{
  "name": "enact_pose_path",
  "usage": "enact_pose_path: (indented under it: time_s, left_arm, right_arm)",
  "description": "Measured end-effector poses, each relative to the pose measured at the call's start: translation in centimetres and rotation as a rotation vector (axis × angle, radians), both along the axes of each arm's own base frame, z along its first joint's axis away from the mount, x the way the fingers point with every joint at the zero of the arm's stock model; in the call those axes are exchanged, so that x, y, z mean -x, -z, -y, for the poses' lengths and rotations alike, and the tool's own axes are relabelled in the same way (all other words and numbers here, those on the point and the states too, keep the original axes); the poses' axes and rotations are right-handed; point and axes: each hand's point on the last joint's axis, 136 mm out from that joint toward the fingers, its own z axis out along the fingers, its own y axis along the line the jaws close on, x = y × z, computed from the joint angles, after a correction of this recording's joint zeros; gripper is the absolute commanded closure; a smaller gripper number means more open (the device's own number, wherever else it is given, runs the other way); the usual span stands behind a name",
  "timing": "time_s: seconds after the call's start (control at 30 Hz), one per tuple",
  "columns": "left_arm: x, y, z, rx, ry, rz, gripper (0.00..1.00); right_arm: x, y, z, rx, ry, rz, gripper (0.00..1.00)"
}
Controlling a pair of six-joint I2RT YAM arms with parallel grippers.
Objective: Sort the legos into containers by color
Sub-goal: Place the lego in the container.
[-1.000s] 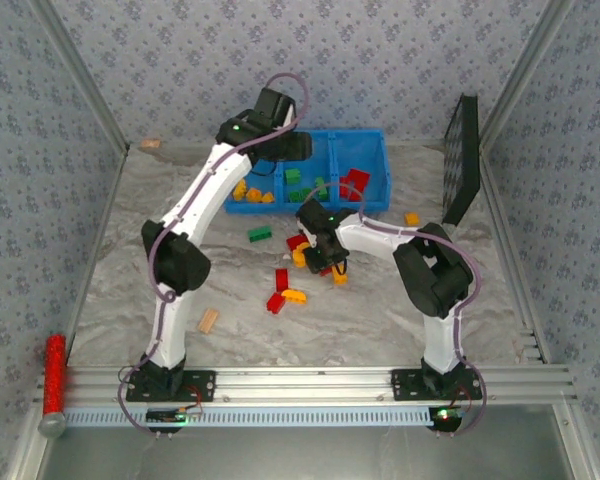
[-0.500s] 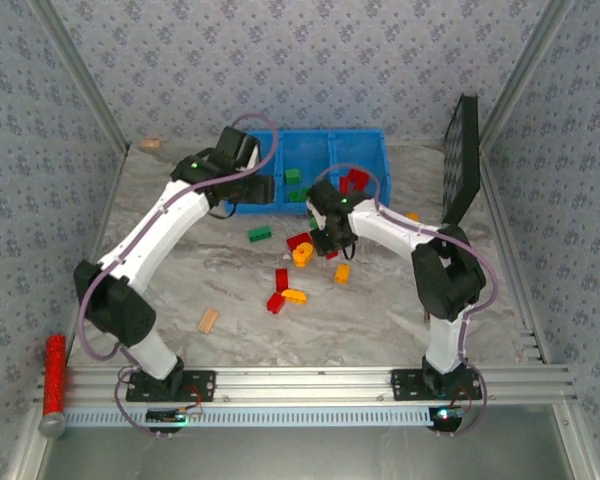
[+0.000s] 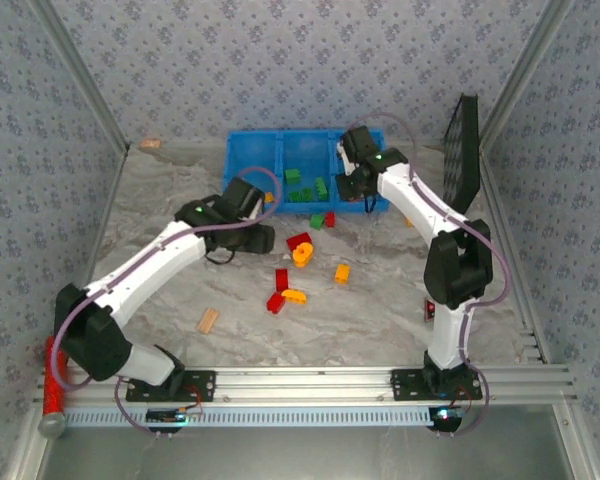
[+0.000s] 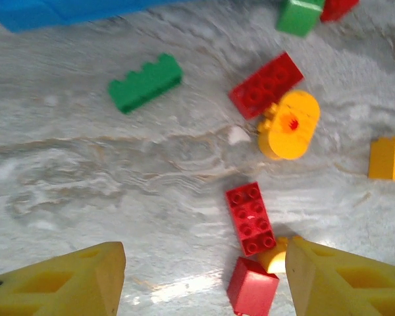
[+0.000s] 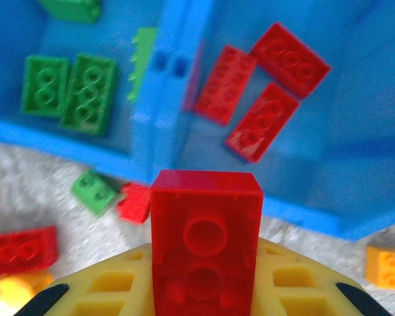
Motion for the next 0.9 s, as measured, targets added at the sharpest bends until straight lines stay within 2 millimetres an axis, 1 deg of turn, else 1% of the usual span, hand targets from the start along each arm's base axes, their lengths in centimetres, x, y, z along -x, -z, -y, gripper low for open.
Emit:
enact_pose_path:
  time_s: [0.1,0.2,0.3,0.4,0.57,0.7,0.8,0.9]
  left_arm:
    - [0.6,1.8,1.8,-0.016,0.053,-0.016,0.35]
    - [0.2,3.3,3.4,-0.028,0.095,-0.017,0.35]
    - [-0.3,4.8,4.6,-0.041,0.129,-0.023,0.35]
    - [-0.7,6.7,5.6,-0.062,0.16,-0.046,0.35]
    - [-1.8,8.8,7.5,-0.076,0.199,-0.069,0.35]
    - [-2.2,9.8,9.1,-0.069,0.225,-0.082,0.35]
    - [-2.5,10.6,9.6,-0.068,0.23,-0.092,0.34]
    - [-2.4,11.7,9.6,-0.078,0.232,-0.111,0.35]
  right_arm:
    - [-2.0,1.0,1.2,0.011,0.031,0.0,0.76]
    - [-3.4,2.5,2.1,0.022,0.048,-0.017,0.76]
    - [-4.2,3.9,2.6,0.032,0.054,-0.036,0.75]
    - [-4.4,4.7,3.0,0.034,0.058,-0.051,0.73]
    - [-4.7,4.8,3.9,0.027,0.073,-0.052,0.69]
    - [-5.0,4.7,4.3,0.014,0.079,-0.049,0.65]
    - [-5.1,4.7,4.5,0.008,0.08,-0.048,0.59]
    - [-5.3,4.6,4.6,0.001,0.081,-0.044,0.53]
